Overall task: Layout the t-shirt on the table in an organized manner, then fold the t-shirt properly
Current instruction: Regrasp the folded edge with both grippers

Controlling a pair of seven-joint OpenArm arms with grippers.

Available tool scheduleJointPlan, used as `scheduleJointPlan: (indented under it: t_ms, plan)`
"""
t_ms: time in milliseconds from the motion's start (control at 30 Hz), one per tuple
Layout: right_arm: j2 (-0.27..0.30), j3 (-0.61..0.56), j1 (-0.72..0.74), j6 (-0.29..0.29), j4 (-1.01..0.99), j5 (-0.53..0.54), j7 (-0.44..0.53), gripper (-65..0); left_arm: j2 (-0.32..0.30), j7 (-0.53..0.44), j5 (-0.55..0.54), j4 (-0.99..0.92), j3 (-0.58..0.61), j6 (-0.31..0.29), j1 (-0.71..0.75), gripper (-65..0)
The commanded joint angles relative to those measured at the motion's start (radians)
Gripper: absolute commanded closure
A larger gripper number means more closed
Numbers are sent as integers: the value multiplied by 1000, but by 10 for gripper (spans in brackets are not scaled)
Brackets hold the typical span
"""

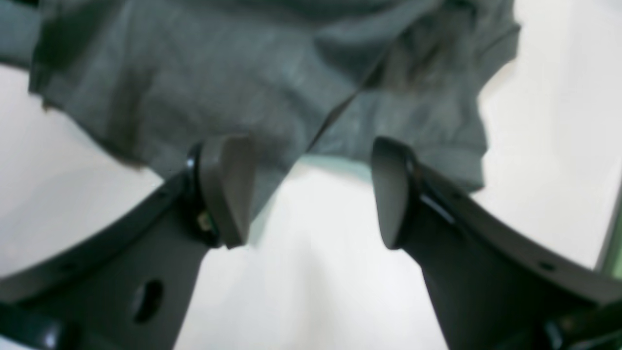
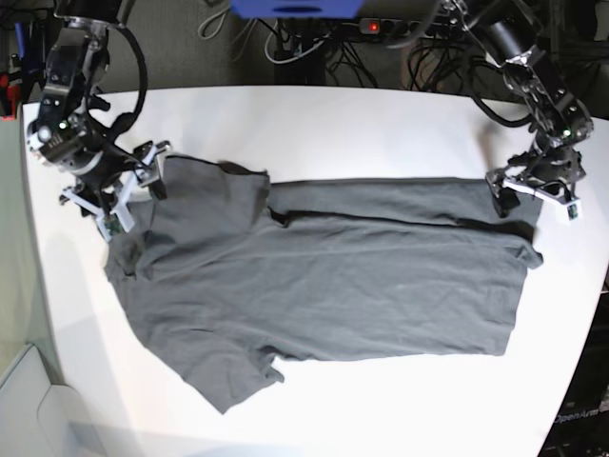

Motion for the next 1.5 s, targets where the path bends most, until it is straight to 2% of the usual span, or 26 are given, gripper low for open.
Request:
scheduleJointPlan:
  t_ms: [0,233,367,600,800,933,1200,1367,1467]
  plan:
    - [11,5,2,-1,19,9,22,-389,-12,-7,-8,-1,0,-3,-14,-650]
    - [9,22,13,-1,-1,8,22,-389,-12,-59,-8,-44,0,-9,-26,-650]
    - [15,74,86,-1,-90,8,24,-390,-12,-60,-8,-44,0,-11,-26,-650]
    - [96,90,195,-1,-280,8,24,-389,-12,-60,-8,-46,0,-11,-25,-650]
    - [112,94,232,-1,-299,8,25,-389,-12,-60,-8,-46,0,-11,-26,-650]
    - [112,94,234,-1,-317,8,84,-390,-12,-60,-10,-46,2,-12,-28,-650]
    - [130,93,237,-1,-477,8,180,-389,-12,-60,-8,-46,2,-12,-29,-650]
    - [132,93,231,-1,-492,8,194,-385,-12,-59,-8,-47,2,-14,-46,-650]
    - [130,94,226,-1,-494,8,193,-331,-12,-59,-8,-47,3,-14,-48,-650]
